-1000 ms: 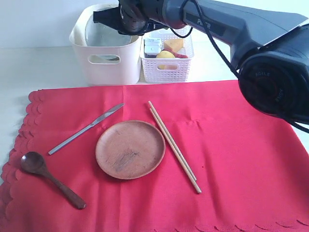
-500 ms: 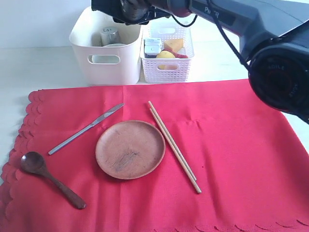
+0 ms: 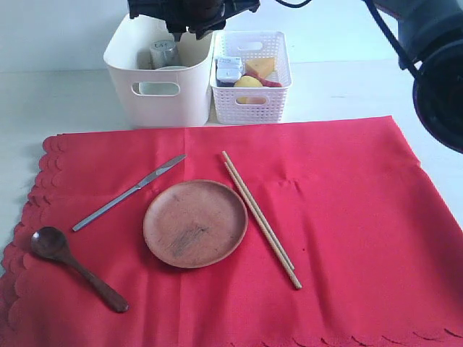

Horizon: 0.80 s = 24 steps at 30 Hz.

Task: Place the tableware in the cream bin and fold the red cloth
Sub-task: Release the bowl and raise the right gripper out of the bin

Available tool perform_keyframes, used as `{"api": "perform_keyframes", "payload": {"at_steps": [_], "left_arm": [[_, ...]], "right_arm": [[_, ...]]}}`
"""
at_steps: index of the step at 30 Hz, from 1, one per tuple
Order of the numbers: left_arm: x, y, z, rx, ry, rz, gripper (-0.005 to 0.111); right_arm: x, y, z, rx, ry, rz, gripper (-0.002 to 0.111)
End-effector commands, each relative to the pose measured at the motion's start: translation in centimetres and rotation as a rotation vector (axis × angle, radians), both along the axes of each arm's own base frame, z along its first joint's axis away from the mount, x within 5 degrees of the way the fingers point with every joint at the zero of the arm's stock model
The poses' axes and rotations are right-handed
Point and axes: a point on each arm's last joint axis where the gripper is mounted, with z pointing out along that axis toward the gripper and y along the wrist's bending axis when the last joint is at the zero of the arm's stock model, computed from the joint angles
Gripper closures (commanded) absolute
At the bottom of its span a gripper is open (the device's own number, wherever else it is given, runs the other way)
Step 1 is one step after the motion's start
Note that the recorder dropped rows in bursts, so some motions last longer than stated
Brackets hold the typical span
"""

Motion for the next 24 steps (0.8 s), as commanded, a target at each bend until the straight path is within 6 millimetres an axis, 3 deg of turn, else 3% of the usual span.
{"api": "perform_keyframes", "payload": {"at_steps": [1, 12, 24], "left_arm": [[0.0, 0.0, 0.2, -0.004, -0.018, -0.007, 0.105], [0.0, 0.0, 0.2, -0.004, -0.018, -0.007, 0.105], [0.0, 0.0, 0.2, -0.004, -0.018, -0.007, 0.105]], "right_arm": [[-1.4, -0.2, 1.5, -0.037, 0.048, 0.089, 0.072], [-3.8, -0.8, 5.4, 0.001, 0.073, 0.201, 0.083], [-5.5, -2.3, 5.8, -0.032, 0.064, 0.228, 0.088]]}}
